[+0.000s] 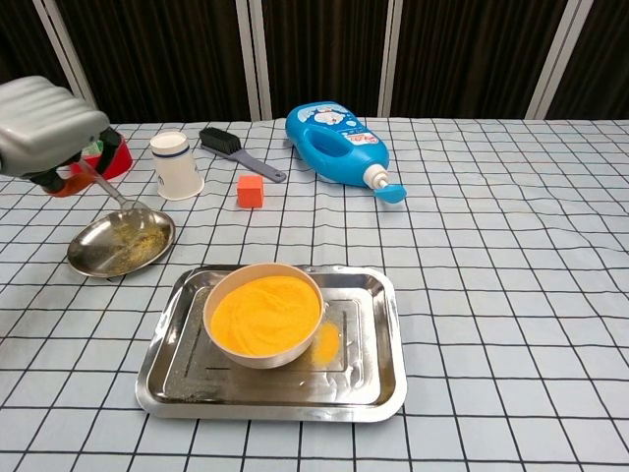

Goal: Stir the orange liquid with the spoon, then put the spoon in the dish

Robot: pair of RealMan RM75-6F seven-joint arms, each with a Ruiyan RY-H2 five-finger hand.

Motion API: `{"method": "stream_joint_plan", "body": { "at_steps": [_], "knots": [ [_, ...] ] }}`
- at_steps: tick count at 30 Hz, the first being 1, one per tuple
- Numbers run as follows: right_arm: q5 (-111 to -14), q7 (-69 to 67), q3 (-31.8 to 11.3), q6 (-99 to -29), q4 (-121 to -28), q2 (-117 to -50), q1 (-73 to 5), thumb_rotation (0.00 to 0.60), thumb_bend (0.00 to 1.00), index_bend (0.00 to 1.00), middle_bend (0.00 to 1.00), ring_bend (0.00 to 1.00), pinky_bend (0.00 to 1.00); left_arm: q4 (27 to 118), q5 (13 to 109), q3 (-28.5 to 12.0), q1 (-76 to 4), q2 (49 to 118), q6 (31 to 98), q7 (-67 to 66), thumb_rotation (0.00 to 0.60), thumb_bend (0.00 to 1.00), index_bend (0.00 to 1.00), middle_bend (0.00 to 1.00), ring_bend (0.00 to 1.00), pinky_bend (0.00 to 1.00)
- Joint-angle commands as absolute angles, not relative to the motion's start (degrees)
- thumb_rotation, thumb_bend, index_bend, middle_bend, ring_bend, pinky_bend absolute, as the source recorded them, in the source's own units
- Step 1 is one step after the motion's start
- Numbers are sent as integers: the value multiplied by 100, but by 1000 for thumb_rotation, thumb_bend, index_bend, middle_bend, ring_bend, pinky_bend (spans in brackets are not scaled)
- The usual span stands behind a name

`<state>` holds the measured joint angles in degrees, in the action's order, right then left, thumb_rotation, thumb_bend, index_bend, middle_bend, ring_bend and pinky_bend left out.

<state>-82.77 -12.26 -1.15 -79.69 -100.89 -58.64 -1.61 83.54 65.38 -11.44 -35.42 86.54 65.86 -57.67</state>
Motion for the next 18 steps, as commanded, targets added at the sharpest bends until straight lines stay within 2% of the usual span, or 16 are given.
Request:
{"method": "stream_joint_plan", "body": {
  "at_steps": [1,8,18],
  "knots": [
    [-8266,-1215,-113,-7961,-10090,-5865,-160,600,311,0,0,0,0,7981,6417,-1109,-3445,8778,6598,-5498,600,708,794,1000,1000,1000],
    [-8211,-1202,-116,-7928,-10109,-5863,-161,600,311,0,0,0,0,7576,6131,-1111,-3362,9062,6640,-5253,600,689,777,1000,1000,1000],
    [-8215,-1177,-114,-7940,-10125,-5862,-152,600,311,0,0,0,0,7198,5914,-1094,-3354,9324,6581,-5005,600,536,695,1000,1000,1000]
  ]
}}
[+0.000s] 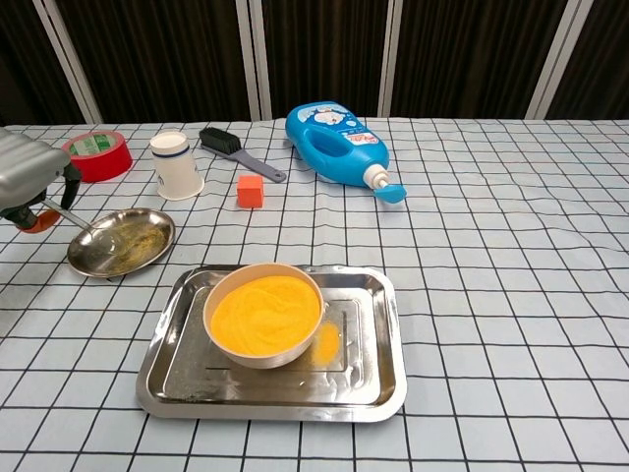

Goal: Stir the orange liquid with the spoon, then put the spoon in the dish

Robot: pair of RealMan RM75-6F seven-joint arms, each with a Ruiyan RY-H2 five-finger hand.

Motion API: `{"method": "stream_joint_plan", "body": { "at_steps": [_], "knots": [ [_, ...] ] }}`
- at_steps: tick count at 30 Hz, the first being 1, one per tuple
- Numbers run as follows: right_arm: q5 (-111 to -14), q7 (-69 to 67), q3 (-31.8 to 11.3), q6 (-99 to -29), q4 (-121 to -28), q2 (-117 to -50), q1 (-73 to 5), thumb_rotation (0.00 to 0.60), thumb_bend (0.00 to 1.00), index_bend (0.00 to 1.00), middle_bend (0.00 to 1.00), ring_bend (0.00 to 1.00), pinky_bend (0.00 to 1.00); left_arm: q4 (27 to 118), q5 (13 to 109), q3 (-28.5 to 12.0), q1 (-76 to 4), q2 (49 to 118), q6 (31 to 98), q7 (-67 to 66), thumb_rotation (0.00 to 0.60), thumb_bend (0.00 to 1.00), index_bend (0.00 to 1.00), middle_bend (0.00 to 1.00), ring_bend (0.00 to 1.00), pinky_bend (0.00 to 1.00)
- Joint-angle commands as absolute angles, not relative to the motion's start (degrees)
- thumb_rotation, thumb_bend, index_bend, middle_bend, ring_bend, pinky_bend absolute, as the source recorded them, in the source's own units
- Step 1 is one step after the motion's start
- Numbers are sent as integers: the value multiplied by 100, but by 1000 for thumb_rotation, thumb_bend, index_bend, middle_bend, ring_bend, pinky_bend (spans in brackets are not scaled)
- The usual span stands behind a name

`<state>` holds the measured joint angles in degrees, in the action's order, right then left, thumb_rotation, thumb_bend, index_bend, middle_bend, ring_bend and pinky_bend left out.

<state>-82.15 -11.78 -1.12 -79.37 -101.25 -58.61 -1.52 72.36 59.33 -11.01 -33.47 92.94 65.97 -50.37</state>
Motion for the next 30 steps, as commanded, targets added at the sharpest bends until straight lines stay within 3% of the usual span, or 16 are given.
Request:
{"method": "stream_joint_plan", "body": {
  "at_steps": [1,7,15,23,26,30],
  "knots": [
    [-8216,-1178,-114,-7943,-10124,-5863,-151,600,311,0,0,0,0,7180,5909,-1087,-3357,9339,6574,-4991,600,512,687,1000,1000,1000],
    [-8216,-1189,-119,-7952,-10117,-5861,-145,600,311,0,0,0,0,7085,5887,-1048,-3367,9423,6578,-4926,600,409,600,1000,1000,1000],
    [-8230,-1188,-113,-7953,-10116,-5859,-143,600,311,0,0,0,0,7184,5922,-1085,-3354,9355,6683,-4756,600,372,558,1000,1000,1000],
    [-8244,-1179,-106,-7959,-10103,-5855,-137,600,311,0,0,0,0,8021,6368,-992,-2955,8846,7173,-3853,600,335,514,990,988,1000],
    [-8248,-1167,-102,-7952,-10087,-5851,-139,600,312,0,0,0,0,8608,6762,-760,-2595,8415,7527,-3305,600,302,428,828,860,929],
    [-8282,-1119,-98,-7981,-10072,-5861,-134,600,311,0,0,0,0,9172,7485,-277,-2099,7797,8123,-2862,600,254,220,411,536,585]
  ]
}}
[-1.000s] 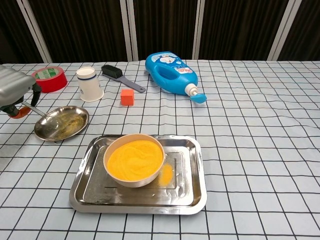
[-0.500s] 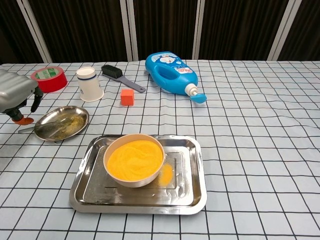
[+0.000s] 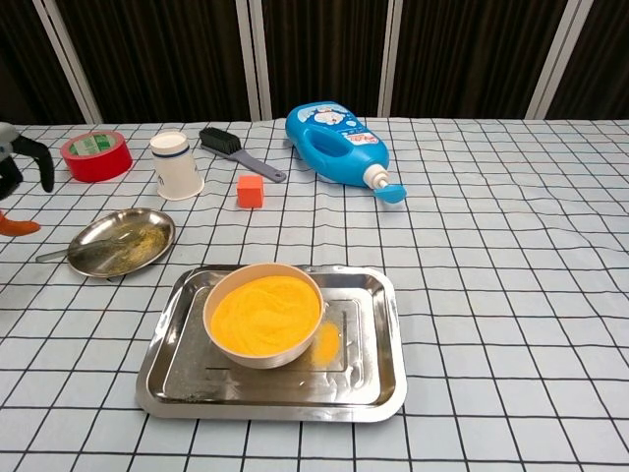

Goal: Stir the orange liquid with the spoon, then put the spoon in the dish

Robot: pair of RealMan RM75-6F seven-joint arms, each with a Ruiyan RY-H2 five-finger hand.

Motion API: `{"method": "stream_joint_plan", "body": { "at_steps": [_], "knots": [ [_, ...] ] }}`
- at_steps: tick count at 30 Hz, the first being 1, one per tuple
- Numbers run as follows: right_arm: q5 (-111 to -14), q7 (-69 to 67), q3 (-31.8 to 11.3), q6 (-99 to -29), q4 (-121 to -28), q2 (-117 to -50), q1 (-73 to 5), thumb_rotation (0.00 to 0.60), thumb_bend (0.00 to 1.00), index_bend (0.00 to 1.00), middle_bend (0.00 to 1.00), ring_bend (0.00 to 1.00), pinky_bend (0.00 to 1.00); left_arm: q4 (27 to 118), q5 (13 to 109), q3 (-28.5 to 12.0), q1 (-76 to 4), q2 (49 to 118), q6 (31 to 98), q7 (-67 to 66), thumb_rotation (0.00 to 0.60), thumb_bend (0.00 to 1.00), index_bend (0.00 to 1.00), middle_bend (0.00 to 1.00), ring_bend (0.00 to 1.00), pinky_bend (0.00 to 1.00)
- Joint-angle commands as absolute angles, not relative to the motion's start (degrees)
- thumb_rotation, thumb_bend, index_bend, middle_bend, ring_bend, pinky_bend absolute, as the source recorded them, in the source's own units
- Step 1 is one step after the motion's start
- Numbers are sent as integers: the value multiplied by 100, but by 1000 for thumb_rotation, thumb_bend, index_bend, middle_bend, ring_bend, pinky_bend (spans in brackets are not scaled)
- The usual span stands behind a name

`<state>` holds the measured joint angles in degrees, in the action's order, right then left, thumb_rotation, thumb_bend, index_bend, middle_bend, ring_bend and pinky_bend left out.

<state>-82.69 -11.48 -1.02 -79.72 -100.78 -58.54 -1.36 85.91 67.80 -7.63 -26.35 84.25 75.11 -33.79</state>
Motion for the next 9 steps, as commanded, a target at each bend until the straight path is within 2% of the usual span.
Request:
{"method": "stream_joint_plan", "body": {
  "at_steps": [1,3,5,7,9],
  "knots": [
    [-8288,-1094,-95,-7985,-10068,-5865,-133,600,311,0,0,0,0,9271,7610,-175,-1990,7676,8243,-2779,600,250,175,332,457,514],
    [-8304,-1027,-91,-8004,-10052,-5878,-131,600,311,0,0,0,0,9488,7808,22,-1795,7436,8408,-2580,600,243,104,192,296,390],
    [-8319,-968,-91,-8032,-10041,-5895,-123,600,312,0,0,0,0,9670,7984,189,-1626,7196,8547,-2369,600,228,82,93,172,297],
    [-8330,-897,-88,-8063,-10024,-5916,-113,600,312,0,0,0,0,9742,8160,346,-1458,6962,8688,-2170,600,206,45,18,53,168],
    [-8332,-880,-87,-8079,-10028,-5929,-105,600,311,0,0,0,0,9756,8252,478,-1343,6818,8729,-2058,600,185,8,0,4,52]
  ]
}}
